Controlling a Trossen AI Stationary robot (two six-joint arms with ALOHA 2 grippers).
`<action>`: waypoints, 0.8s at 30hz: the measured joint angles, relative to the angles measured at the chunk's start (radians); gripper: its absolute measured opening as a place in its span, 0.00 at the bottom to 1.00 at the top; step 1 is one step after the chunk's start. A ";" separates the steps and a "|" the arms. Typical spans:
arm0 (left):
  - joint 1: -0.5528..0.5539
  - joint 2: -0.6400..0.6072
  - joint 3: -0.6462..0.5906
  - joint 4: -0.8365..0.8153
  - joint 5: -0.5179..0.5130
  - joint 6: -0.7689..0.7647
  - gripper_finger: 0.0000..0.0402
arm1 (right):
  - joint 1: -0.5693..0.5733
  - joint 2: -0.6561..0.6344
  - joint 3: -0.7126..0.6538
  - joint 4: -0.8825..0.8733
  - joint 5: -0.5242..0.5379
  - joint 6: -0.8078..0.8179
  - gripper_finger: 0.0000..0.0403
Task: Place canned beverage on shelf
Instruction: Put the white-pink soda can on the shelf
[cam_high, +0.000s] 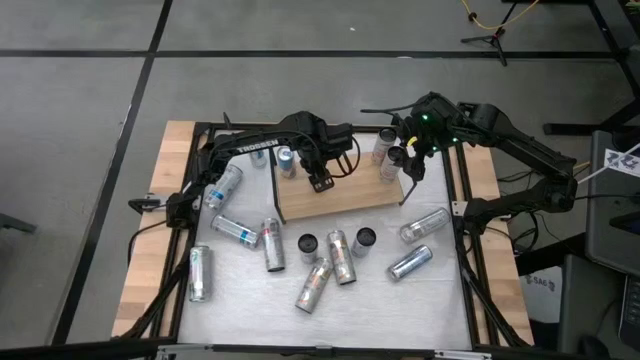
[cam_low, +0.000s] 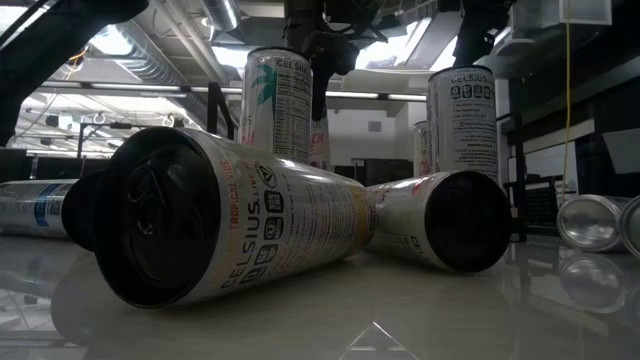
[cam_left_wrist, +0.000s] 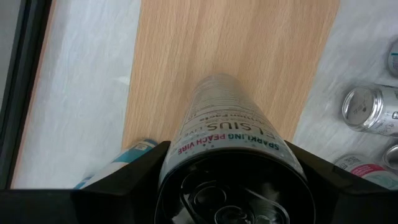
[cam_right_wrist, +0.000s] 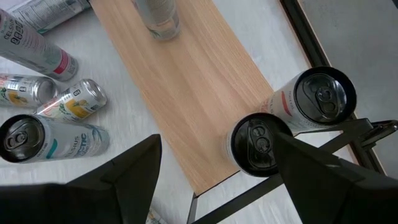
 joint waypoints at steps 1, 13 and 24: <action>0.000 0.000 0.000 0.000 0.000 0.000 0.63 | 0.000 0.000 0.000 0.000 0.000 0.000 0.75; 0.000 0.000 0.000 0.000 0.000 0.000 0.63 | 0.000 0.000 0.000 0.000 0.000 0.000 0.75; 0.000 -0.003 0.000 0.001 -0.002 0.000 0.80 | 0.000 0.000 0.000 0.000 0.000 0.000 0.75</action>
